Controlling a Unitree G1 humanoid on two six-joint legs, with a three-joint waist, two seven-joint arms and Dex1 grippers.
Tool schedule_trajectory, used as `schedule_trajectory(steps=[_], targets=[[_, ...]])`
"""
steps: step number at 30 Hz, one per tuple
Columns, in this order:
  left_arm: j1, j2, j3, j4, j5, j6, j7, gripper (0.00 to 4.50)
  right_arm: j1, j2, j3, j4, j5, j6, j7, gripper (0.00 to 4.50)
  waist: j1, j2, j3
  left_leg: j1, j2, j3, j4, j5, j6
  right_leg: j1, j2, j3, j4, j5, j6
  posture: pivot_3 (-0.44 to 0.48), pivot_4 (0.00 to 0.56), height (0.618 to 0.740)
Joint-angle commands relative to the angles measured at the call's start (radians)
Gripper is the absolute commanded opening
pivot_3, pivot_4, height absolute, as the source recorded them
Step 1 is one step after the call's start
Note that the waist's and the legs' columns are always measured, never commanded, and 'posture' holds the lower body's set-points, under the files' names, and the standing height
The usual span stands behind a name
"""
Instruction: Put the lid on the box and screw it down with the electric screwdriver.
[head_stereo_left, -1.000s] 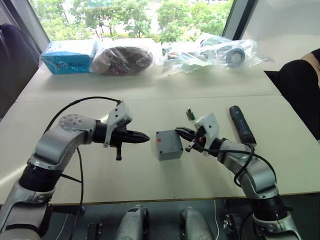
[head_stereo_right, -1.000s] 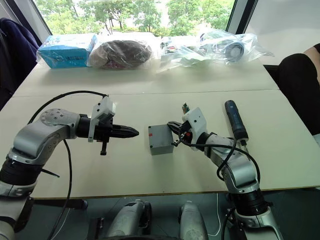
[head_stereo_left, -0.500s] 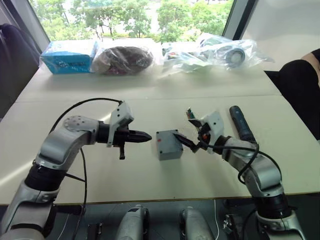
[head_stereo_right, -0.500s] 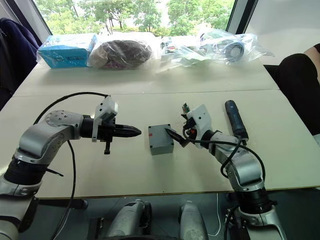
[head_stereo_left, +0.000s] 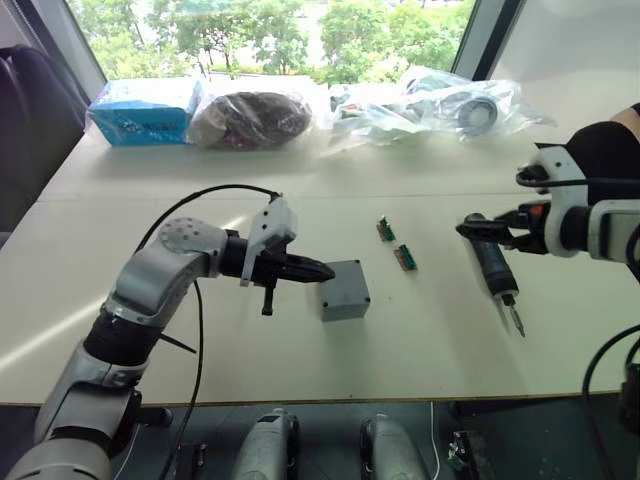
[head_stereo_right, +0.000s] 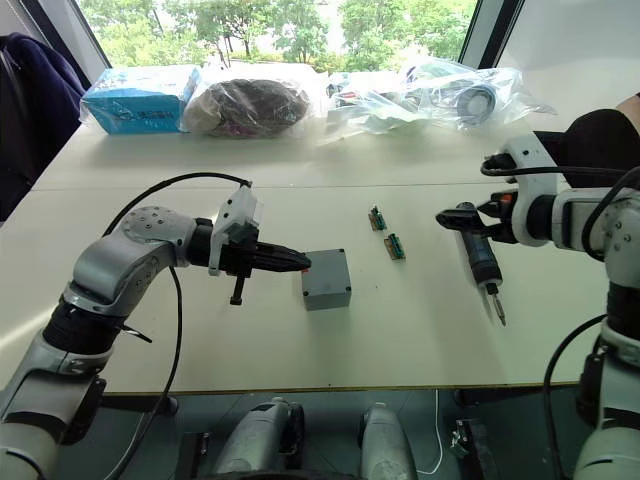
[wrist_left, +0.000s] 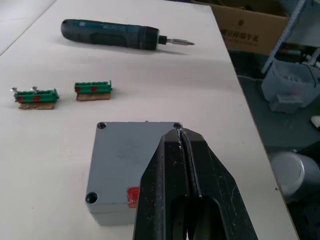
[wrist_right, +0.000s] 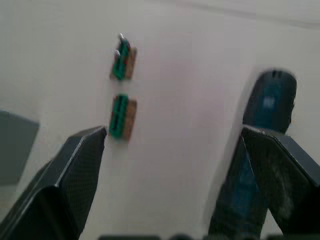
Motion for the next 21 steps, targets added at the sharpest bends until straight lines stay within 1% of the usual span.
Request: schedule_trajectory(steps=[1, 5, 7, 10, 13, 17, 19, 21], targets=[[-0.012, -0.009, -0.004, -0.046, 0.009, -0.024, 0.002, 0.0, -0.09, -0.069, 0.207, 0.187, -0.065, -0.07, 0.156, 4.49, -0.004, 0.0, 0.0, 0.0, 0.0, 0.0, 0.0, 0.0, 0.0, 0.0, 0.0, 0.0, 0.0, 0.0, 0.0, 0.0, 0.15, 0.74], [-0.002, -0.014, 0.001, -0.067, 0.012, -0.009, 0.019, 0.0, -0.197, -0.064, 0.368, 0.355, -0.149, -0.15, 0.282, 4.49, -0.02, 0.0, 0.0, 0.0, 0.0, 0.001, 0.0, 0.0, 0.0, -0.001, 0.0, 0.001, 0.0, 0.0, 0.001, 0.0, 0.15, 0.74], [0.013, -0.012, 0.009, -0.086, 0.012, 0.003, 0.04, 0.0, -0.259, -0.036, 0.443, 0.452, -0.203, -0.192, 0.338, 4.49, -0.025, 0.001, 0.0, 0.0, 0.0, 0.001, 0.0, 0.0, 0.0, -0.001, 0.0, 0.001, 0.0, 0.002, 0.004, 0.0, 0.15, 0.74], [0.036, -0.005, 0.025, -0.114, -0.001, 0.028, 0.069, 0.0, -0.313, -0.003, 0.543, 0.558, -0.292, -0.272, 0.426, 4.49, -0.023, 0.001, 0.0, 0.0, 0.0, 0.001, 0.0, 0.0, 0.0, -0.002, 0.001, 0.001, 0.0, 0.002, 0.004, 0.0, 0.15, 0.74], [0.064, -0.002, 0.038, -0.152, -0.017, 0.061, 0.101, 0.0, -0.343, 0.05, 0.617, 0.674, -0.383, -0.361, 0.494, 4.49, -0.02, 0.001, 0.0, 0.0, 0.0, 0.001, 0.0, 0.0, 0.0, -0.001, 0.001, 0.001, 0.001, 0.002, 0.004, 0.0, 0.15, 0.74], [0.084, -0.004, 0.046, -0.181, -0.028, 0.088, 0.134, 0.0, -0.369, 0.108, 0.668, 0.801, -0.479, -0.435, 0.572, 4.49, -0.017, 0.0, 0.0, -0.001, 0.0, 0.0, 0.001, 0.0, 0.0, 0.0, 0.001, 0.0, 0.001, 0.002, 0.004, 0.0, 0.15, 0.74], [0.093, -0.001, 0.05, -0.185, -0.03, 0.092, 0.143, 0.0, -0.373, 0.131, 0.682, 0.848, -0.516, -0.454, 0.61, 3.98, -0.018, 0.0, 0.0, -0.001, -0.001, 0.0, 0.001, 0.0, 0.0, 0.0, 0.001, 0.0, 0.001, 0.002, 0.004, 0.0, 0.15, 0.74], [0.099, 0.0, 0.053, -0.185, -0.031, 0.092, 0.15, 0.0, -0.379, 0.152, 0.682, 0.885, -0.547, -0.465, 0.637, 3.37, -0.019, 0.0, 0.0, 0.0, -0.001, 0.0, 0.001, 0.0, 0.0, 0.0, 0.001, 0.0, 0.001, 0.002, 0.004, 0.0, 0.15, 0.74]])
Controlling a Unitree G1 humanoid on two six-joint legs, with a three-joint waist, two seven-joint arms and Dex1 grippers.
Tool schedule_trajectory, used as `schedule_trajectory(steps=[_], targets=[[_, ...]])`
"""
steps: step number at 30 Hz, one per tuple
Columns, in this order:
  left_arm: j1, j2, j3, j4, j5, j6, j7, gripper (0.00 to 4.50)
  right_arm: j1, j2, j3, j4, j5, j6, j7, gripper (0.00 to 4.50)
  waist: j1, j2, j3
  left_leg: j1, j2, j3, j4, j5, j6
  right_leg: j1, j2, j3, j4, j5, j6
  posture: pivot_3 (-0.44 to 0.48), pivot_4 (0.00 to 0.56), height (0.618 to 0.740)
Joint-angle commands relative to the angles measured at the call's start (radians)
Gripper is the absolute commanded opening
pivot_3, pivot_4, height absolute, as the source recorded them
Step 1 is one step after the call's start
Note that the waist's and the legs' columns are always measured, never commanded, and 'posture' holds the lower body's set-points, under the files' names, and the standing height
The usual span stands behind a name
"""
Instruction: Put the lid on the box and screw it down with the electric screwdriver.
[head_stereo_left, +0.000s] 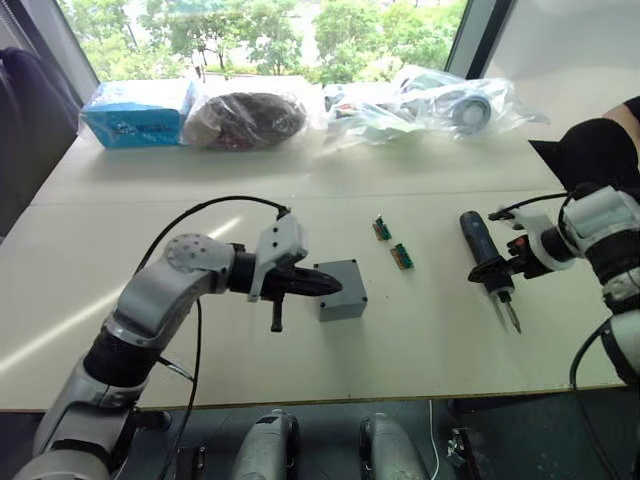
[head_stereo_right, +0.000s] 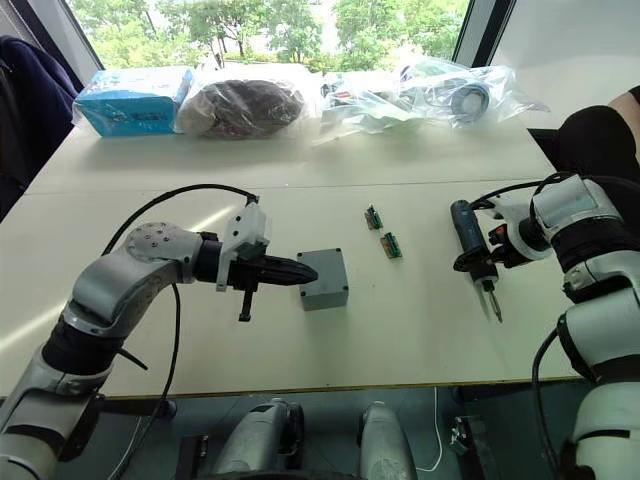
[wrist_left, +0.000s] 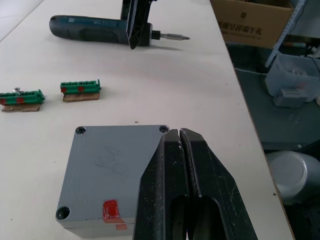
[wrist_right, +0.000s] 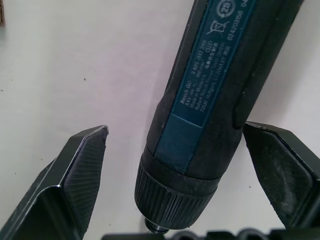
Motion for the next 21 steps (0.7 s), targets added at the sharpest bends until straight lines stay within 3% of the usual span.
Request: schedule_trajectory(steps=[1, 5, 9, 12, 14, 17, 19, 21], targets=[[0.008, 0.007, 0.032, -0.031, -0.018, -0.001, 0.014, 0.0, -0.011, 0.034, 0.01, 0.079, -0.068, -0.023, 0.065, 3.02, 0.0, 0.0, 0.0, 0.0, 0.0, 0.0, 0.0, 0.0, 0.0, 0.0, 0.0, 0.0, 0.0, 0.0, 0.0, 0.0, 0.15, 0.74], [0.007, 0.005, 0.035, -0.017, -0.014, -0.009, 0.015, 0.0, -0.014, 0.057, 0.0, 0.109, -0.122, -0.049, 0.095, 1.81, -0.001, 0.0, 0.0, 0.0, 0.0, -0.001, 0.0, 0.0, 0.0, 0.0, 0.001, -0.001, 0.0, 0.0, 0.0, 0.0, 0.15, 0.74], [0.001, 0.003, 0.032, 0.023, -0.001, -0.032, 0.006, 0.0, -0.028, 0.073, -0.053, 0.118, -0.15, -0.067, 0.08, 1.78, -0.001, -0.001, -0.001, 0.0, 0.0, -0.001, 0.0, 0.0, 0.0, 0.001, 0.001, -0.001, 0.0, 0.0, 0.0, 0.0, 0.15, 0.74], [0.001, 0.008, 0.035, 0.052, 0.001, -0.043, -0.005, 0.0, -0.072, 0.074, -0.164, 0.123, -0.141, -0.112, -0.003, 1.78, -0.005, -0.001, -0.001, 0.001, 0.0, -0.001, 0.0, 0.0, -0.001, 0.001, 0.001, -0.001, 0.001, 0.0, 0.0, 0.0, 0.15, 0.74], [0.0, 0.023, 0.033, 0.085, 0.014, -0.062, -0.023, 0.0, -0.123, 0.09, -0.352, 0.1, -0.06, -0.122, -0.122, 1.78, -0.009, 0.001, 0.0, 0.001, 0.0, 0.001, 0.0, 0.001, -0.001, 0.0, 0.001, 0.0, 0.001, 0.0, 0.0, 0.0, 0.15, 0.74], [-0.02, 0.033, 0.027, 0.137, 0.03, -0.087, -0.047, 0.0, -0.052, 0.121, -0.657, -0.179, 0.108, -0.142, -0.218, 1.78, -0.008, 0.006, 0.003, 0.001, 0.0, 0.002, -0.002, 0.001, -0.002, -0.003, 0.001, 0.002, 0.003, 0.0, 0.0, 0.0, 0.15, 0.74], [-0.034, 0.031, 0.021, 0.161, 0.037, -0.094, -0.059, 0.0, 0.082, 0.211, -0.887, -0.497, 0.236, -0.16, -0.318, 1.78, -0.006, 0.006, 0.004, -0.001, 0.001, 0.002, -0.003, 0.001, -0.002, -0.006, 0.001, 0.002, 0.004, 0.0, 0.0, 0.0, 0.15, 0.74], [-0.041, 0.027, 0.014, 0.174, 0.043, -0.097, -0.066, 0.0, 0.186, 0.314, -1.026, -0.747, 0.318, -0.147, -0.425, 1.78, 0.002, 0.006, 0.003, -0.002, 0.002, 0.0, -0.004, 0.002, -0.004, -0.007, 0.004, 0.001, 0.003, 0.0, -0.001, 0.0, 0.15, 0.74]])
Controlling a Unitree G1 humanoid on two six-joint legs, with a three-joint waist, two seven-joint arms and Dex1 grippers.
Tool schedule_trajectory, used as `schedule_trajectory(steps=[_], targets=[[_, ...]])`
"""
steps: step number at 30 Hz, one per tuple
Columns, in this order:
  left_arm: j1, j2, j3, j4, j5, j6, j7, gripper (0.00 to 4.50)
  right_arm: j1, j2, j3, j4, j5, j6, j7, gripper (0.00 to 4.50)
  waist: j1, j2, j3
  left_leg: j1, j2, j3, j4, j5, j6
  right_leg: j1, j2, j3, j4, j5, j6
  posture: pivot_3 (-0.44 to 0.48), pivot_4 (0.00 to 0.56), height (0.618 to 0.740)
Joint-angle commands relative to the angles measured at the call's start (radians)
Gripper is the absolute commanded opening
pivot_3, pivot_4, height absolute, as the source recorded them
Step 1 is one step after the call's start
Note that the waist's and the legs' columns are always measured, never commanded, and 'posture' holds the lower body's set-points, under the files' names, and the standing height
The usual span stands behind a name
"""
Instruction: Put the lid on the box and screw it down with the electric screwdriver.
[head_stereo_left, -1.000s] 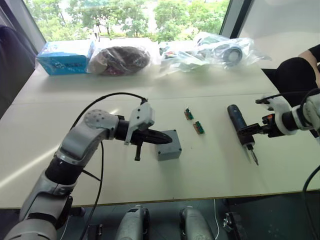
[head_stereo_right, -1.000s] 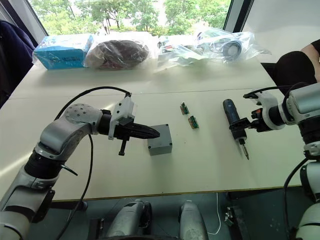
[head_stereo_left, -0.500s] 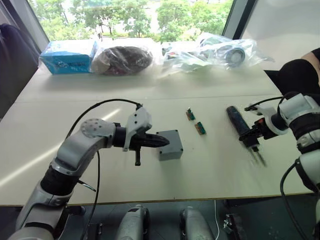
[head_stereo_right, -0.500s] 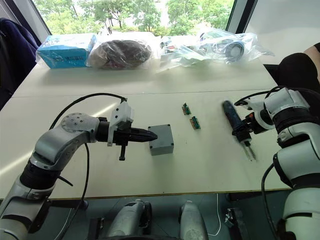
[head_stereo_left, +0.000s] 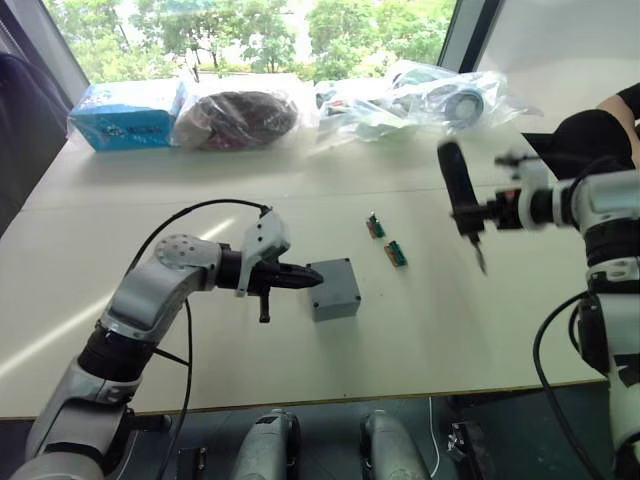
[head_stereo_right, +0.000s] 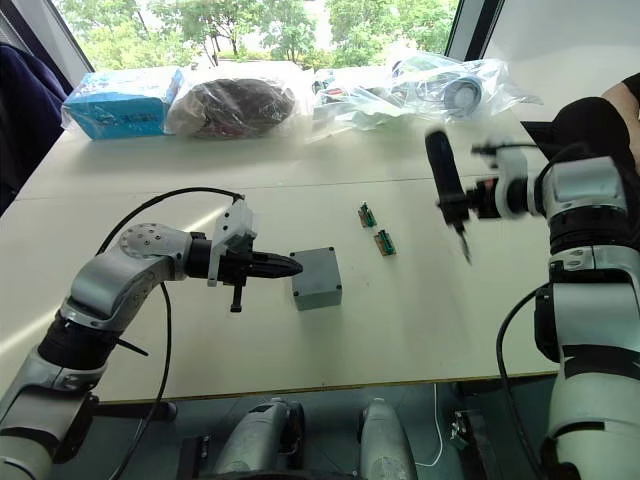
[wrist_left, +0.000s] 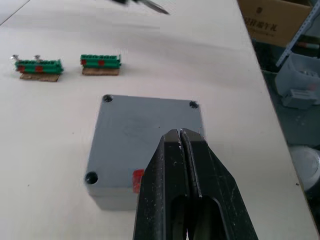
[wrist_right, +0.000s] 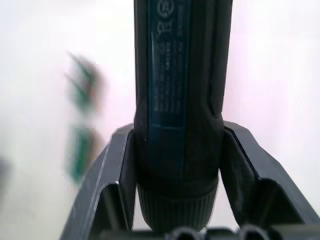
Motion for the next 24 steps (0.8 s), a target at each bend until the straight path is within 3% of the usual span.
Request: schedule_trajectory(steps=[1, 5, 8, 15, 24], targets=[[-0.025, 0.004, 0.002, 0.006, 0.009, -0.028, -0.025, 0.0, 0.14, 0.151, -0.286, -0.492, 0.198, 0.015, -0.186, 1.78, 0.008, -0.001, -0.001, 0.0, 0.001, -0.001, 0.0, 0.0, 0.0, 0.0, 0.0, -0.001, 0.0, 0.0, 0.0, 0.0, 0.15, 0.74], [-0.05, -0.034, -0.017, 0.037, 0.026, -0.026, -0.016, 0.0, 0.357, 0.428, -0.298, -0.901, 0.326, -0.059, -0.351, 1.78, 0.026, -0.002, -0.001, -0.001, 0.0, -0.002, 0.002, 0.0, 0.0, 0.004, -0.002, -0.003, 0.0, 0.0, 0.0, 0.0, 0.15, 0.74], [-0.068, -0.052, -0.029, 0.061, 0.039, -0.031, -0.021, 0.0, 0.457, 0.527, -0.225, -1.008, 0.323, -0.131, -0.411, 1.78, 0.025, -0.002, -0.001, -0.001, -0.003, -0.002, 0.005, -0.001, 0.001, 0.005, -0.005, -0.002, -0.001, 0.001, 0.002, 0.0, 0.15, 0.74], [-0.108, -0.09, -0.076, 0.115, 0.1, -0.074, -0.031, 0.0, 0.623, 0.601, -0.01, -1.045, 0.221, -0.321, -0.464, 1.78, 0.019, -0.002, -0.001, 0.0, -0.003, -0.003, 0.005, 0.0, 0.002, 0.004, -0.001, -0.002, 0.0, 0.001, 0.001, 0.0, 0.15, 0.74], [-0.117, -0.125, -0.157, 0.241, 0.241, -0.203, -0.019, 0.0, 0.689, 0.566, 0.097, -0.97, 0.113, -0.487, -0.485, 1.78, 0.003, -0.002, -0.002, 0.001, -0.003, -0.003, 0.004, 0.001, 0.001, 0.004, -0.001, -0.001, 0.0, 0.001, 0.001, 0.0, 0.15, 0.74]])
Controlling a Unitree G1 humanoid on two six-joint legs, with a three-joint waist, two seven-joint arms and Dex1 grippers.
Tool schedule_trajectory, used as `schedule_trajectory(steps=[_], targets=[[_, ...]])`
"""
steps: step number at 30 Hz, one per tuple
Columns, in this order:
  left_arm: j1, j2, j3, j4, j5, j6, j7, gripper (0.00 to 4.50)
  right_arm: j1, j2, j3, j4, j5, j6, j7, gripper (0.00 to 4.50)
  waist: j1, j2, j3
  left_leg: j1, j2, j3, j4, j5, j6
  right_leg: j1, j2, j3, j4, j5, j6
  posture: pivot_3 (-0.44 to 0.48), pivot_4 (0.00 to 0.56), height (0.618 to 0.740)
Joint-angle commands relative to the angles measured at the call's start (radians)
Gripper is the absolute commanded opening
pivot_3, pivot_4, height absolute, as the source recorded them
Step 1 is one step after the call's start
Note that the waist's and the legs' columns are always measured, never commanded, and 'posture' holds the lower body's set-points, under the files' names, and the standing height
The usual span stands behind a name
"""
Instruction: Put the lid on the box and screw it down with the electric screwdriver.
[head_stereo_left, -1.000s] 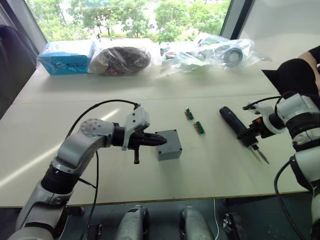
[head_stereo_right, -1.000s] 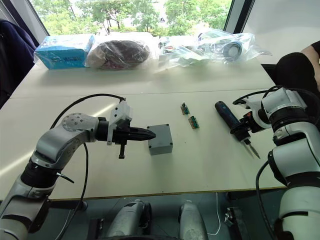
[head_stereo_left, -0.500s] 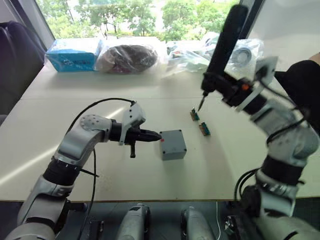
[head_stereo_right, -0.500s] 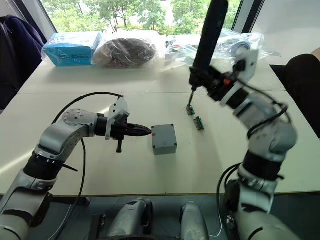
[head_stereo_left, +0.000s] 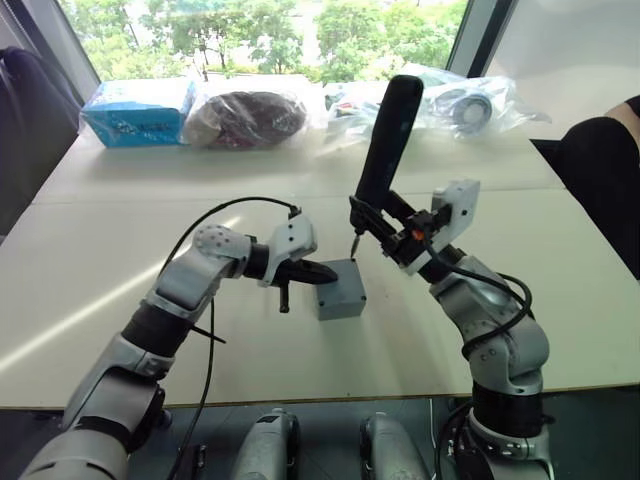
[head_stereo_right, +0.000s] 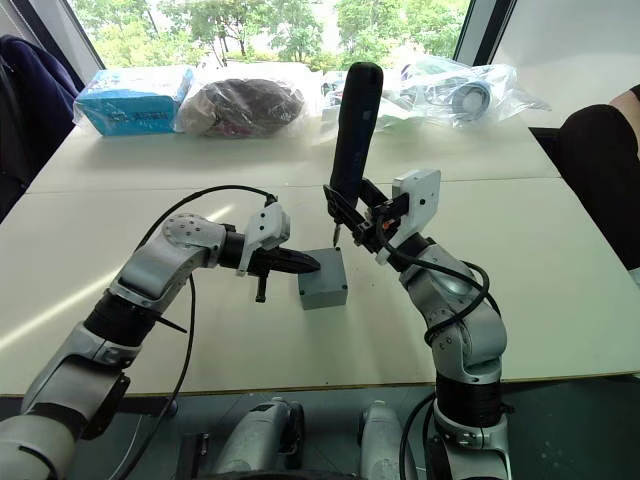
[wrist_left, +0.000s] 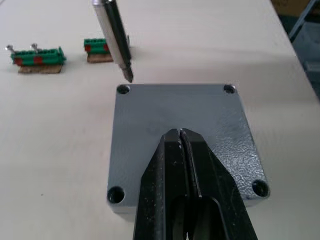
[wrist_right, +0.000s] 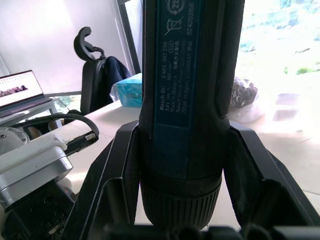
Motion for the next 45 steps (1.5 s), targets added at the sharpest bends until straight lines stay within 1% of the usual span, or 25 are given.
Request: schedule_trajectory(steps=[1, 9, 15, 19, 24, 25, 29, 42, 45], targets=[[0.011, 0.0, -0.016, 0.014, 0.034, -0.016, -0.003, 0.0, 0.009, -0.012, 0.021, -0.006, -0.03, -0.09, -0.001, 1.78, -0.001, 0.0, 0.0, 0.0, 0.0, 0.0, 0.0, 0.0, 0.0, 0.0, 0.0, 0.0, 0.0, 0.0, 0.0, 0.0, 0.15, 0.74], [0.021, 0.002, -0.01, 0.001, 0.031, -0.01, -0.013, 0.0, 0.045, -0.013, 0.053, 0.045, -0.058, -0.162, -0.013, 1.78, -0.001, 0.0, 0.0, 0.001, 0.002, 0.0, 0.0, 0.0, 0.0, 0.001, 0.0, 0.0, 0.0, 0.0, 0.0, 0.0, 0.15, 0.74], [0.04, 0.017, -0.004, -0.02, 0.026, 0.004, -0.016, 0.0, 0.089, -0.019, 0.102, 0.076, -0.09, -0.197, -0.017, 1.78, -0.002, 0.0, 0.0, 0.003, 0.002, 0.0, 0.0, 0.0, 0.0, 0.003, 0.0, 0.0, 0.0, 0.0, 0.0, 0.0, 0.15, 0.74], [0.053, 0.026, -0.006, -0.026, 0.03, 0.005, -0.02, 0.0, 0.118, -0.032, 0.143, 0.103, -0.13, -0.167, -0.042, 1.78, -0.002, -0.001, -0.002, 0.009, 0.003, 0.0, -0.001, 0.0, 0.0, 0.008, 0.0, 0.0, -0.001, -0.001, 0.0, 0.0, 0.15, 0.74], [0.053, 0.025, -0.008, -0.022, 0.034, 0.008, -0.02, 0.0, 0.129, -0.038, 0.174, 0.154, -0.169, -0.124, -0.088, 1.78, -0.002, -0.007, -0.008, 0.015, 0.003, -0.001, -0.002, 0.0, 0.0, 0.013, 0.0, 0.0, -0.001, -0.002, -0.002, 0.0, 0.15, 0.74], [0.054, 0.025, -0.008, -0.02, 0.036, 0.007, -0.019, 0.0, 0.131, -0.038, 0.177, 0.159, -0.171, -0.126, -0.09, 1.78, -0.001, -0.008, -0.009, 0.017, 0.003, -0.001, -0.002, -0.001, 0.0, 0.015, 0.0, 0.0, -0.001, -0.003, -0.005, 0.0, 0.15, 0.74], [0.06, 0.024, -0.008, -0.017, 0.04, 0.01, -0.018, 0.0, 0.135, -0.021, 0.165, 0.162, -0.149, -0.132, -0.1, 1.78, -0.001, -0.011, -0.012, 0.024, 0.003, -0.001, -0.005, -0.002, 0.001, 0.018, -0.002, 0.0, -0.003, -0.004, -0.006, 0.0, 0.15, 0.74], [0.064, 0.016, -0.01, -0.011, 0.047, 0.011, -0.006, 0.0, 0.134, -0.02, 0.151, 0.166, -0.134, -0.144, -0.103, 1.78, -0.001, -0.012, -0.016, 0.025, 0.003, -0.002, -0.006, -0.002, 0.001, 0.018, -0.004, 0.0, -0.004, -0.005, -0.007, 0.0, 0.15, 0.74], [0.07, 0.016, -0.01, -0.011, 0.047, 0.007, -0.003, 0.0, 0.14, -0.012, 0.145, 0.146, -0.102, -0.175, -0.075, 1.78, -0.001, -0.012, -0.016, 0.025, 0.003, -0.002, -0.007, -0.002, 0.0, 0.018, -0.005, 0.0, -0.004, -0.007, -0.01, 0.0, 0.15, 0.74]])
